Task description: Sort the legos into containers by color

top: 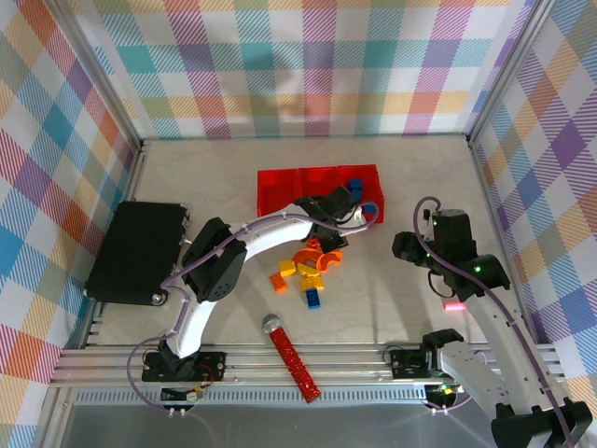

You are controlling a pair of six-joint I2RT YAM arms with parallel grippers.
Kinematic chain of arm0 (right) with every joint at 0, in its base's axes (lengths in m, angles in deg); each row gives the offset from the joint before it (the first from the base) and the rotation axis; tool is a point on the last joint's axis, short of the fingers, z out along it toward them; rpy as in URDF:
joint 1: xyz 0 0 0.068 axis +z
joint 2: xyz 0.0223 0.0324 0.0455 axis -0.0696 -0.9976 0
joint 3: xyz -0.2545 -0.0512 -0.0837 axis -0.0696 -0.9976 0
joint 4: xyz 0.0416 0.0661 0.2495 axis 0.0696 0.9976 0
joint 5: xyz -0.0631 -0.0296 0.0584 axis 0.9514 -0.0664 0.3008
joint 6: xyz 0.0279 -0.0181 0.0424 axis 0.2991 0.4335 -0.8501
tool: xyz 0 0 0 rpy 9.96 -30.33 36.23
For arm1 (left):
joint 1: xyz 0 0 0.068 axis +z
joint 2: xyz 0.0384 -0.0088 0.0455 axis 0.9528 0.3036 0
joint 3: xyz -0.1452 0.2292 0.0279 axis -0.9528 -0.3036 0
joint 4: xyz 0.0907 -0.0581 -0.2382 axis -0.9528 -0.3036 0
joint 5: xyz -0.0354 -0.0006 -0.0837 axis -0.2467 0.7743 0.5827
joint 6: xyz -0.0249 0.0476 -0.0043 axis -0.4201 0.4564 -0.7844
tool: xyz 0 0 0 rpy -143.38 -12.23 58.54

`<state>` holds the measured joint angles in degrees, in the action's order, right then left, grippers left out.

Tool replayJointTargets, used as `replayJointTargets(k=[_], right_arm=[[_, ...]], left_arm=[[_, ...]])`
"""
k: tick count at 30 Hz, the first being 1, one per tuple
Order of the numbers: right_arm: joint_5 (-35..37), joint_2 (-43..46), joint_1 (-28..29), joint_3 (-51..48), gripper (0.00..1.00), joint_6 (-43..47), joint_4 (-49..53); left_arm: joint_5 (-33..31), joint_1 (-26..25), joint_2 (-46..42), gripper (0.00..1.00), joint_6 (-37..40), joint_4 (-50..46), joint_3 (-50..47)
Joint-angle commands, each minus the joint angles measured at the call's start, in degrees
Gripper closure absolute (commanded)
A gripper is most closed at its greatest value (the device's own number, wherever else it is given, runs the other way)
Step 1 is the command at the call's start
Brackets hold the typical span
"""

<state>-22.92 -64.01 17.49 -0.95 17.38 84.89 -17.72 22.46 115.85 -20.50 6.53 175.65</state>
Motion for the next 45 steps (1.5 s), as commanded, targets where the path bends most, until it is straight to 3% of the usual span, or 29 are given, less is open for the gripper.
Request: replayJointTargets(k=[1, 3, 11, 14, 20, 31, 38, 45], right_arm=[[0.5, 1.0, -0.2, 0.9, 0.35, 0.8, 1.2], [0.9, 1.2, -0.2, 0.9, 0.35, 0.9, 1.5], [2.4, 2.9, -0.2, 0.8, 0.35, 1.8, 2.6], [2.6, 2.9, -0.3, 0.7, 0.34, 2.2, 2.8], [2.5, 2.8, -0.4, 0.8, 0.34, 2.5, 2.7], [2.1, 2.7, -0.5, 0.7, 0.34, 2.6, 3.2], [1.7, 2.1, -0.5, 0.6, 0.34, 2.5, 3.1], [1.4, 1.6, -0.5, 0.7, 0.34, 2.7, 3.1]], left_arm=[[1.4, -0.6, -2.4, 1.0, -0.8, -2.3, -0.4], [0.3, -0.6, -2.8, 0.98, -0.4, -2.0, -0.9], [-1.2, 0.5, -2.2, 0.54, 2.8, -3.8, -1.4], [-1.7, 1.4, -0.9, 0.45, 2.7, -6.1, 0.8], [-0.7, 2.8, 4.0, 0.44, 2.6, -14.7, 8.8], [0.8, 5.0, 7.0, 0.42, 4.4, -17.7, 13.0], [0.9, 5.2, 11.0, 0.41, 3.0, -22.0, 18.7], [0.3, 5.1, 12.0, 0.41, 1.3, -21.5, 18.5]])
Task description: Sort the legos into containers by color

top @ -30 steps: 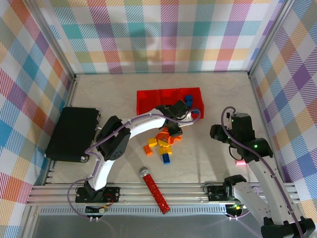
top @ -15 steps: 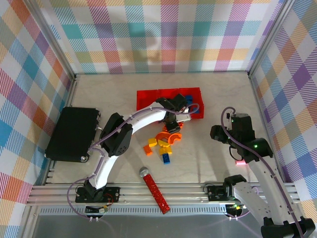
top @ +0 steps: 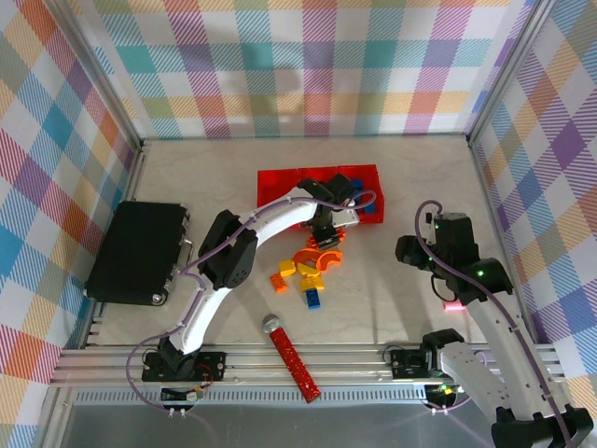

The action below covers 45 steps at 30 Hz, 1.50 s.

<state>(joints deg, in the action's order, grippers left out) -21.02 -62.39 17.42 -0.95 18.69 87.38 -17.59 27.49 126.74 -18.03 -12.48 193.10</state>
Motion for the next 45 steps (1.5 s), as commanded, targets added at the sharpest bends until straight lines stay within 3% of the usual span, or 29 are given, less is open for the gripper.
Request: replayJointTargets(k=[1, 25, 34, 39, 45], right_arm=[[-0.5, 0.0, -0.4, 0.7, 0.34, 1.5, 0.7], [-0.8, -0.2, -0.5, 0.9, 0.35, 1.7, 1.1], [-0.6, 0.2, -0.5, 0.8, 0.35, 1.6, 1.3], [-0.5, 0.6, -0.5, 0.9, 0.35, 1.5, 1.6], [-0.4, 1.3, -0.5, 0.5, 0.35, 1.3, 1.8]], left_arm=[[0.0, 0.1, 1.2, 0.41, -1.2, -2.6, 1.2], [-3.3, -0.8, 7.9, 0.37, -1.4, -6.5, 8.2], [-1.7, -1.3, 7.1, 0.46, -1.5, -7.0, 6.4], [1.2, -1.8, 5.4, 0.6, -0.6, -6.4, 4.6], [0.7, -3.7, 1.2, 0.66, -1.4, -2.9, 1.6]])
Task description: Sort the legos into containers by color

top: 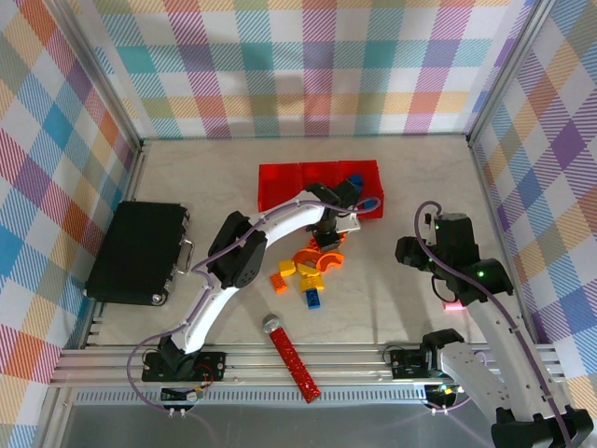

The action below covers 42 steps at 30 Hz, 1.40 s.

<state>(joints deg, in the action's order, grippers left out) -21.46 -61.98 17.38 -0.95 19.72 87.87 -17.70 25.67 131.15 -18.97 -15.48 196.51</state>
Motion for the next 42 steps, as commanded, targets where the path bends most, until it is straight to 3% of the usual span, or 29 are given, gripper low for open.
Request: replayJointTargets(k=[1, 8, 13, 18, 24, 28, 32, 36, 42], right_arm=[[0.1, 0.9, -0.5, 0.6, 0.35, 0.1, 1.3], [1.0, 1.3, -0.5, 1.0, 0.34, 0.1, 1.6], [1.4, 1.4, -0.5, 0.8, 0.34, -0.2, 1.4], [2.3, 1.8, -0.5, 1.5, 0.34, 0.3, 1.7], [2.3, 1.1, -0.5, 1.3, 0.34, 0.5, 0.9], [2.1, 1.0, -0.5, 1.1, 0.34, 0.7, 0.6], [2.0, 0.4, -0.5, 0.8, 0.34, 0.7, 0.2], [1.9, 0.2, -0.5, 0.5, 0.34, 0.6, 0.2], [1.8, 0.2, -0.6, 0.2, 0.34, 0.5, 0.2]], left_arm=[[0.6, -2.1, -3.8, 0.68, -0.6, 0.5, -2.0], [-3.6, -2.8, -6.9, 0.81, -4.8, 2.1, -0.5], [-6.2, -2.7, -10.3, 0.82, -8.9, 4.9, -0.5], [-14.1, -1.9, -13.6, 0.78, -13.7, 7.1, -0.3], [-14.5, 4.8, -15.2, 0.78, -22.4, 5.5, 1.4], [-15.7, 10.3, -12.9, 0.83, -26.9, 0.9, 5.2], [-21.4, 13.7, -8.8, 0.84, -31.0, -2.5, 10.4], [-26.6, 14.3, -5.7, 0.85, -33.3, -3.4, 13.4], [-27.1, 14.3, -3.5, 0.87, -37.1, -3.3, 14.2]])
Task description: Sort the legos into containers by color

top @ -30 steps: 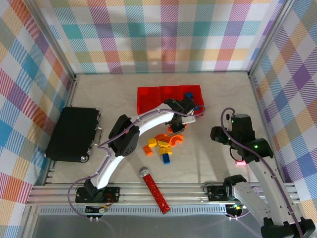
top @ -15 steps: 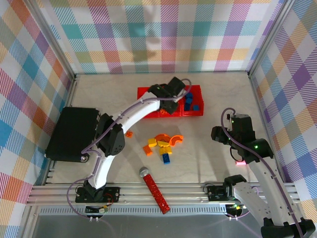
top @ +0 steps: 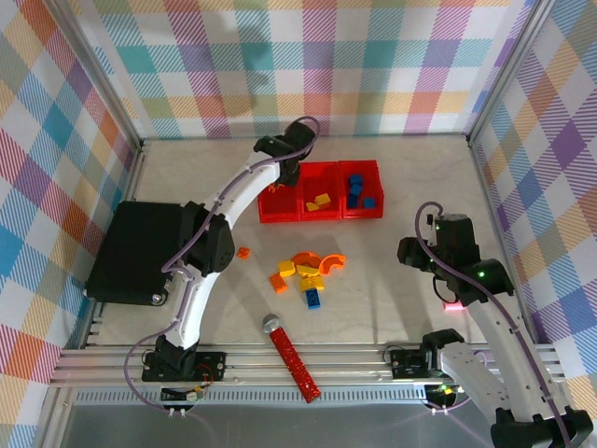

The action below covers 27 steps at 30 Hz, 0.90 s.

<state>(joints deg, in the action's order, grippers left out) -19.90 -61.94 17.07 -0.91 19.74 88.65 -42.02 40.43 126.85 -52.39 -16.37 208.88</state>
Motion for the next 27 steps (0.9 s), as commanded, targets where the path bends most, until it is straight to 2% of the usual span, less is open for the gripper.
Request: replayJointTargets(k=[1, 11, 20, 27], right_arm=[[0.3, 0.1, -0.2, 0.2, 0.34, 0.6, -0.5], [-0.1, 0.0, -0.2, 0.1, 0.34, 0.6, -0.6], [0.1, 0.5, -0.2, -0.1, 0.34, 0.6, -0.3], [0.0, 0.7, -0.2, -0.1, 0.34, 0.7, -0.1]], left_arm=[[-2.8, -0.4, 1.0, 0.88, -4.4, -2.5, 1.8], [-0.7, -0.3, 2.2, 0.91, -11.1, -2.8, 0.3], [0.4, 0.0, 3.0, 0.76, -13.7, -1.1, -2.4], [1.1, 0.7, 3.5, 0.73, -14.0, -0.5, -4.4]])
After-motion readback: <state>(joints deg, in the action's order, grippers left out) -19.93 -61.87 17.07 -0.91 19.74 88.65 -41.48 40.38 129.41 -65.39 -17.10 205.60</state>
